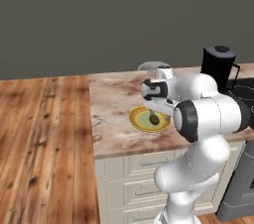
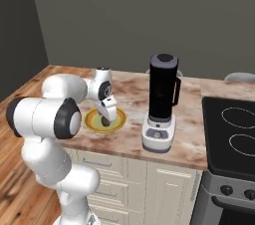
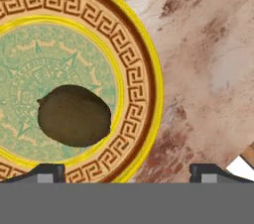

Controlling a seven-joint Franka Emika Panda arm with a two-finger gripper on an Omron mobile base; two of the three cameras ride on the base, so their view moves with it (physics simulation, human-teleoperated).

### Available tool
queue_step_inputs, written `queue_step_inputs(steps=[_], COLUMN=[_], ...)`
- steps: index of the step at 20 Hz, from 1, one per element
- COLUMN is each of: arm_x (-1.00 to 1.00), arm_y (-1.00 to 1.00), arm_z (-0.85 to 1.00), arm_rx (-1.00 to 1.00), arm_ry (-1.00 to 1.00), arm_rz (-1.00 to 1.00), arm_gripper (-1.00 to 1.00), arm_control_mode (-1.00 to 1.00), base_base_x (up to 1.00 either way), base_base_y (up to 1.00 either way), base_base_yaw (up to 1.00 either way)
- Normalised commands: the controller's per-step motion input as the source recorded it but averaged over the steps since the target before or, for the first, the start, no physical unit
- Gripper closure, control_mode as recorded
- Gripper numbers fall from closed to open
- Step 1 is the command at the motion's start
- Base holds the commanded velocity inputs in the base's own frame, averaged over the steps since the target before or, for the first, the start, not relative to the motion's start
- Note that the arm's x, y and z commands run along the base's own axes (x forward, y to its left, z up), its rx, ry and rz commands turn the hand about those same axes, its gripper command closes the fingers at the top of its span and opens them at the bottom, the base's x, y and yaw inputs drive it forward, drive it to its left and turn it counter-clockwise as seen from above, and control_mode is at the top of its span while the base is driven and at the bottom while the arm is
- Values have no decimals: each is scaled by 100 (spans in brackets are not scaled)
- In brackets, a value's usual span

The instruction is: Pick the kiwi and mango from the fridge and place them on the plate next to the blender to make a fruit smoothie.

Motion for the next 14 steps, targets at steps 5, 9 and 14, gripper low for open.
queue_step_inputs(steps=[5,9,14], arm_x=[-64,-78,-95], arm_y=[0,0,-11], arm_z=[74,57,42], arm_rx=[0,0,0], arm_ry=[-16,-15,-10], arm_rz=[-3,0,0], arm_gripper=[-100,-100,-100], arm_control_mode=[-100,-100,-100], base_base_x=[0,0,0], base_base_y=[0,0,0], base_base_yaw=[0,0,0])
